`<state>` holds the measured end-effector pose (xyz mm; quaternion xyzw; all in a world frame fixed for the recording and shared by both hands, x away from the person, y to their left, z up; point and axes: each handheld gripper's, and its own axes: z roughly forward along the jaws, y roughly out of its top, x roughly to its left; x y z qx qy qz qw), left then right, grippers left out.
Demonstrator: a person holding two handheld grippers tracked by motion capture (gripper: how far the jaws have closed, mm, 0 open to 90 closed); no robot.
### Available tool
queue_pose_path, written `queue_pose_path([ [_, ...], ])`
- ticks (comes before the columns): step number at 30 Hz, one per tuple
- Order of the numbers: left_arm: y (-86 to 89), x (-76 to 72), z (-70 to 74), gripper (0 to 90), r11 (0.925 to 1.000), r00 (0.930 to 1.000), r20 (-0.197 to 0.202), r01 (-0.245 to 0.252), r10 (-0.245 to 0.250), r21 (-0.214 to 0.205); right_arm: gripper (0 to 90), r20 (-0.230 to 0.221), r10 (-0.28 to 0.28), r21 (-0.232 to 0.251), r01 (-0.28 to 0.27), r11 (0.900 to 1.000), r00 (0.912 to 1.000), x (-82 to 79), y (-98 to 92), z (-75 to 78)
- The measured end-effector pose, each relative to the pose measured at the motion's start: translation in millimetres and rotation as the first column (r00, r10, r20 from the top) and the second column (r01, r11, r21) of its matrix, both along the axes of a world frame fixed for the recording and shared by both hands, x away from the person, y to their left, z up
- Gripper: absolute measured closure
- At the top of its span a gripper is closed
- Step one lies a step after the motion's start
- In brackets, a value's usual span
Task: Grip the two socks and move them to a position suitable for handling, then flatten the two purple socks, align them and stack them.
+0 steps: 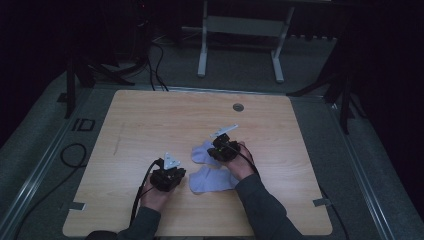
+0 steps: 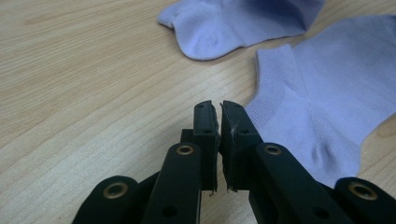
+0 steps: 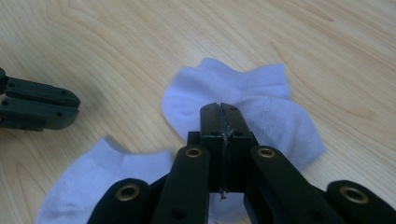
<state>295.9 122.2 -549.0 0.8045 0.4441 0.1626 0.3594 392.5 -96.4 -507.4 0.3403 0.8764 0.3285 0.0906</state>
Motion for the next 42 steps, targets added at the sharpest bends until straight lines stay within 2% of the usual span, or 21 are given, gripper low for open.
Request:
queue_pose_path([
  [9,-2.4,0.6,-1.2,84.5,1.0000,1.0000,-0.004,0.005,-0.005,0.007,89.0,-0.001,-0.058,0.021,0.058,0.9981,0.9983,0.8,-31.6,2.4],
  [15,-2.4,0.8,-1.4,84.6,1.0000,1.0000,-0.005,0.004,-0.004,0.006,88.9,-0.006,-0.105,0.046,0.105,0.9934,0.9945,1.7,-53.2,3.3],
  [20,-1.6,0.6,-1.1,84.6,1.0000,1.0000,-0.002,0.003,-0.003,0.007,88.8,-0.021,-0.149,0.062,0.150,0.9868,0.9887,2.2,-72.5,-1.8],
  [29,-2.4,0.6,-1.8,84.6,1.0000,1.0000,-0.007,0.003,-0.003,0.008,88.1,-0.035,-0.239,0.083,0.241,0.9668,0.9703,0.6,-101.0,-13.0],
  [30,-2.4,0.6,-1.8,84.6,1.0000,1.0000,-0.007,0.003,-0.003,0.008,88.1,-0.035,-0.239,0.083,0.241,0.9668,0.9703,0.6,-101.0,-13.0],
  [32,-2.3,0.3,-1.6,84.5,0.9999,1.0000,-0.006,0.006,-0.006,0.009,86.8,-0.033,-0.277,0.084,0.279,0.9566,0.9602,-1.4,-110.7,-16.2],
  [36,-1.2,0.0,-1.0,84.5,1.0000,1.0000,-0.003,0.004,-0.004,0.009,83.8,-0.039,-0.324,0.061,0.326,0.9434,0.9452,-5.6,-120.9,-24.5],
  [38,-1.0,0.1,-0.8,84.5,1.0000,1.0000,-0.002,0.004,-0.004,0.009,78.5,-0.027,-0.350,0.028,0.350,0.9363,0.9366,-7.7,-123.9,-26.7],
  [40,-1.1,0.5,-1.2,84.5,1.0000,1.0000,-0.003,0.002,-0.002,0.008,72.0,0.014,-0.362,0.009,0.362,0.9322,0.9320,-9.5,-123.6,-24.8],
  [42,-1.6,0.6,-1.5,84.4,1.0000,1.0000,-0.004,0.001,-0.001,0.007,67.0,0.050,-0.356,0.008,0.356,0.9346,0.9333,-10.8,-120.2,-19.5],
])
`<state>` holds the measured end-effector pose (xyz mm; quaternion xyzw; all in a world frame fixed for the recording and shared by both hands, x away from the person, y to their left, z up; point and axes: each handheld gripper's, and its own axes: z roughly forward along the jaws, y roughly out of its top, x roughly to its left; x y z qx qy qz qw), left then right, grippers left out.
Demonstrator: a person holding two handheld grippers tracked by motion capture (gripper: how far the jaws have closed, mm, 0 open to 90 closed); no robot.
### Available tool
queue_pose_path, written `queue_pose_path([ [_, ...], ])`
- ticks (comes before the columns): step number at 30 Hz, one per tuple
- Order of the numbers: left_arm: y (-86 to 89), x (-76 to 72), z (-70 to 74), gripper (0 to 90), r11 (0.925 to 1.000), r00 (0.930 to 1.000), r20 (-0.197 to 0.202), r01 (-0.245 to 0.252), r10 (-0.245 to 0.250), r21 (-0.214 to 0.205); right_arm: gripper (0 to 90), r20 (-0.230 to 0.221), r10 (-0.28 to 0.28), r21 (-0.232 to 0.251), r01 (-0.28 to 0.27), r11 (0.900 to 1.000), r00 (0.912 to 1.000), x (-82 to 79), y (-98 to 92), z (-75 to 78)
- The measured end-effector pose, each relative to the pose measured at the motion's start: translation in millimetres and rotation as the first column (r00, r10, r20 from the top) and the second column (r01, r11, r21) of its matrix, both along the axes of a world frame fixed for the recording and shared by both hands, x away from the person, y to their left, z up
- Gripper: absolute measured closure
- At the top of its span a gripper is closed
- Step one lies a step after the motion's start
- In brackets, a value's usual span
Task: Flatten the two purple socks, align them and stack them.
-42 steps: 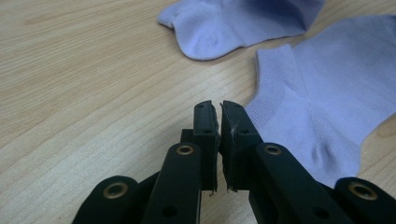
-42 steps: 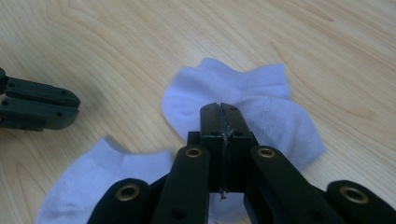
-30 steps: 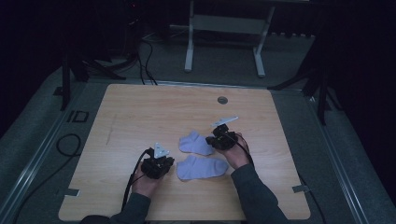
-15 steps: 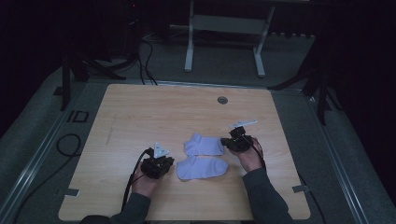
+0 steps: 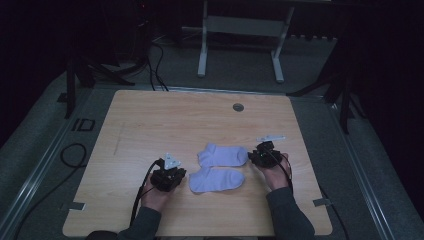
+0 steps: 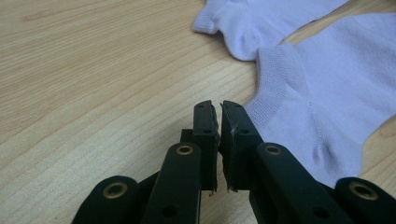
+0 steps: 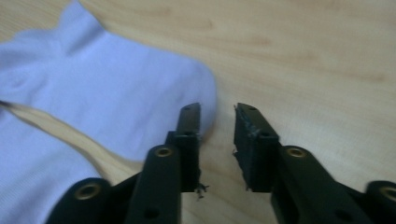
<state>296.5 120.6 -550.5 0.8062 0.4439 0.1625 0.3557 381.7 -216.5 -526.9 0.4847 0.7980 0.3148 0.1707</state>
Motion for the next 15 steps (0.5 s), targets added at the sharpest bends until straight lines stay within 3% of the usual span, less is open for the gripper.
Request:
queue_pose_path([
  [3,-0.5,-0.1,-0.1,84.3,1.0000,1.0000,-0.003,0.002,-0.002,0.001,60.3,0.030,0.070,0.023,-0.070,0.9973,0.9971,0.4,11.9,7.8],
  [5,-0.6,-0.1,-0.1,84.3,1.0000,1.0000,-0.005,0.009,-0.009,0.005,58.8,0.030,0.141,0.060,-0.143,0.9879,0.9895,2.5,22.7,10.1],
  [7,-0.6,-0.1,-0.2,84.3,0.9999,0.9999,-0.007,0.012,-0.012,0.004,58.0,0.035,0.190,0.041,-0.191,0.9807,0.9812,3.6,36.7,10.9],
  [11,-0.3,-0.2,0.2,83.6,0.9999,0.9999,-0.008,0.014,-0.014,-0.001,57.3,0.044,0.306,-0.003,-0.307,0.9518,0.9509,7.1,64.3,9.8],
  [15,-0.3,-0.3,0.3,83.0,0.9998,0.9998,-0.009,0.018,-0.018,-0.005,57.0,0.026,0.406,-0.052,-0.404,0.9131,0.9135,14.1,85.4,5.5],
])
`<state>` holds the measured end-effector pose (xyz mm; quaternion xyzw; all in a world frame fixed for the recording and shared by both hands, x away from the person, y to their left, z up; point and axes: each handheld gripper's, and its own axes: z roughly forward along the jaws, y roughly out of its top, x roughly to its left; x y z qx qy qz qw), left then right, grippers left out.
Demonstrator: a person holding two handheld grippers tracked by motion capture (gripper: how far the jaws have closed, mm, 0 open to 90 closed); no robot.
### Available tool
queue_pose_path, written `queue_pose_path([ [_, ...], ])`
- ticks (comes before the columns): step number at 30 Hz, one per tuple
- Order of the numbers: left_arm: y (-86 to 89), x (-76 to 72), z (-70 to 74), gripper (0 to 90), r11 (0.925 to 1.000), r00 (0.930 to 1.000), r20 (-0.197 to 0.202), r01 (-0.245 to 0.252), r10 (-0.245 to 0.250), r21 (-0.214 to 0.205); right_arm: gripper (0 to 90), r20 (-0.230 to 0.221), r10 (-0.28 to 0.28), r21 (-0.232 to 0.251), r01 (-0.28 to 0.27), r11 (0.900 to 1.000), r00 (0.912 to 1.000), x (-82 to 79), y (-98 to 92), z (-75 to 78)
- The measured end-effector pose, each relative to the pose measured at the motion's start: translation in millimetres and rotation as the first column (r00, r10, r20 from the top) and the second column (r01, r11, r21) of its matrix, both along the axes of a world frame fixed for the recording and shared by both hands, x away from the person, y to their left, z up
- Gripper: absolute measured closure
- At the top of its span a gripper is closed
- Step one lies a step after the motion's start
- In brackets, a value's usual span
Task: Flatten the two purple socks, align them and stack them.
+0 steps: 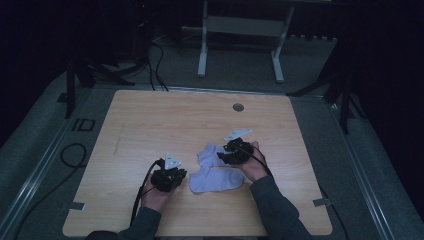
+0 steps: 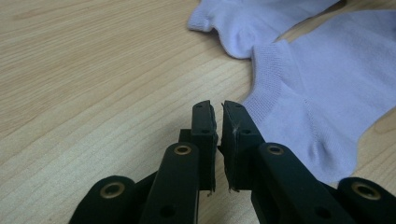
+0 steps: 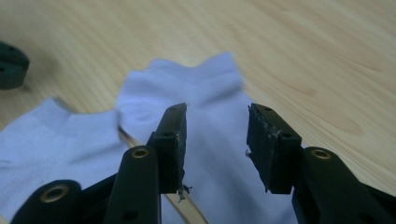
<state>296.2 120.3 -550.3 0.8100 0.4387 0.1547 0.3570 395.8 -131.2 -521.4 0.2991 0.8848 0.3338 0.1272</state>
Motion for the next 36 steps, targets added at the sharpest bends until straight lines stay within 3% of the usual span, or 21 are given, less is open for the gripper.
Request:
queue_pose_path([
  [3,0.0,0.2,0.0,82.8,1.0000,1.0000,-0.001,0.002,-0.002,-0.001,56.5,-0.013,0.084,0.013,-0.084,0.9964,0.9964,4.8,10.0,-4.1],
  [10,-0.6,0.0,0.0,82.8,1.0000,1.0000,-0.003,0.001,-0.001,-0.003,56.7,-0.043,0.142,-0.012,-0.142,0.9897,0.9890,12.6,24.8,-12.9],
  [11,-0.5,0.0,0.0,82.8,1.0000,1.0000,-0.004,0.003,-0.003,-0.003,55.9,-0.061,0.158,-0.043,-0.161,0.9861,0.9856,17.3,27.1,-17.9],
  [13,-0.5,-0.2,0.4,82.8,1.0000,1.0000,-0.002,0.007,-0.007,-0.001,54.9,-0.067,0.138,-0.074,-0.143,0.9870,0.9882,21.2,27.4,-23.4],
  [19,-1.8,-0.1,-0.2,82.6,0.9999,0.9999,-0.006,0.011,-0.011,0.001,56.5,-0.093,0.102,-0.037,-0.106,0.9937,0.9904,25.1,24.0,-25.6],
  [23,-2.5,-0.6,-0.3,82.0,0.9999,0.9999,-0.003,0.014,-0.014,0.004,65.9,-0.078,0.046,-0.046,-0.050,0.9977,0.9959,25.2,25.5,-25.5],
  [29,-3.9,-0.7,-1.1,81.7,0.9999,0.9999,-0.005,0.015,-0.015,0.004,84.4,-0.078,-0.030,-0.052,0.026,0.9983,0.9966,28.2,24.0,-24.9],
  [34,-3.2,-0.4,-1.0,81.7,0.9999,0.9999,-0.004,0.013,-0.013,0.002,85.9,-0.155,-0.067,0.031,0.073,0.9968,0.9856,32.0,13.8,-26.3],
  [36,-2.9,-0.1,-1.0,81.4,0.9999,0.9999,-0.004,0.011,-0.011,0.002,86.0,-0.160,-0.079,0.045,0.087,0.9952,0.9840,30.7,8.9,-25.5],
])
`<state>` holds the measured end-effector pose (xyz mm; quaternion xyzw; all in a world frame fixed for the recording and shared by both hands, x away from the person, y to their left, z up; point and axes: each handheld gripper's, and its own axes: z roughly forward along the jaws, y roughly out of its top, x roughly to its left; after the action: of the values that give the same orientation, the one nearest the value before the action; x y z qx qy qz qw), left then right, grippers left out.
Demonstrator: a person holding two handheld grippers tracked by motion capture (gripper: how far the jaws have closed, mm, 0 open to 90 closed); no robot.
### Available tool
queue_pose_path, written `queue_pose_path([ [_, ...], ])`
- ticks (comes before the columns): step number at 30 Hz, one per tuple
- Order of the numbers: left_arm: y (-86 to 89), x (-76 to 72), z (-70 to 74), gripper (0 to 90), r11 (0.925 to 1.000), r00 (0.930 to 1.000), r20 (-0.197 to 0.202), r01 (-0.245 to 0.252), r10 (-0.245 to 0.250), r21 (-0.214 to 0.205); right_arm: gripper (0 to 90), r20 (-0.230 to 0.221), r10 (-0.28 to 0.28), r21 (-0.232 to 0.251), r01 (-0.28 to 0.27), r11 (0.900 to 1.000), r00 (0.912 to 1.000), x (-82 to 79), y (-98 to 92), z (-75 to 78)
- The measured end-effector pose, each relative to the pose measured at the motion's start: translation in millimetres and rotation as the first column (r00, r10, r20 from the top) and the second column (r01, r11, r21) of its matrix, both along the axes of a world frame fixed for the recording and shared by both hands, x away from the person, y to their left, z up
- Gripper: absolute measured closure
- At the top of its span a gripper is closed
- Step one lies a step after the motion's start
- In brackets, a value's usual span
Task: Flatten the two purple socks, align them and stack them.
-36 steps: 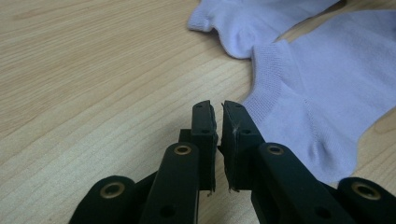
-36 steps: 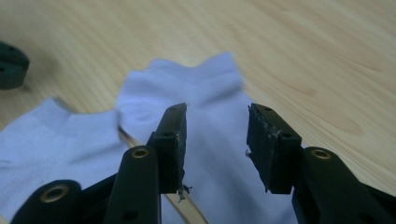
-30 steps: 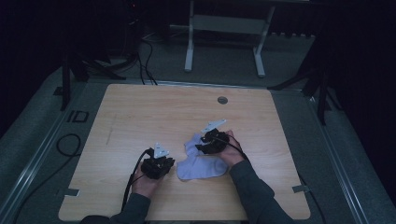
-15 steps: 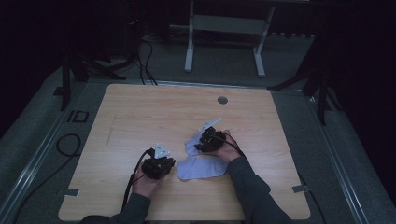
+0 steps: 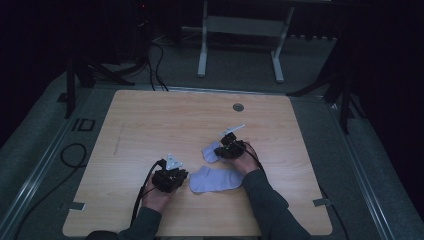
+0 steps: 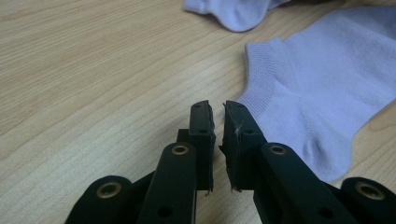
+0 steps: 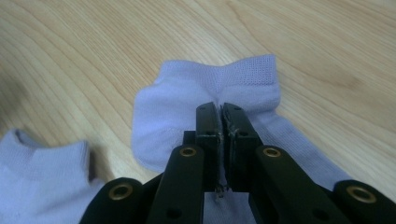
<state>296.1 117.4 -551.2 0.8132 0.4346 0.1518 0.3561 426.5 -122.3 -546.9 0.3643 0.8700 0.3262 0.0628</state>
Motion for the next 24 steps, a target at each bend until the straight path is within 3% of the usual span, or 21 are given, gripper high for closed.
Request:
queue_pose_path([
  [11,0.0,-0.1,0.0,80.0,0.9999,1.0000,0.003,-0.007,0.007,0.012,85.9,0.053,-0.028,0.110,0.022,0.9937,0.9982,-14.3,-30.3,36.7],
  [24,0.2,-0.1,-0.8,80.1,0.9997,0.9999,0.007,-0.016,0.016,0.019,85.7,0.143,-0.019,0.185,-0.007,0.9828,0.9895,-43.1,-59.4,67.6],
])
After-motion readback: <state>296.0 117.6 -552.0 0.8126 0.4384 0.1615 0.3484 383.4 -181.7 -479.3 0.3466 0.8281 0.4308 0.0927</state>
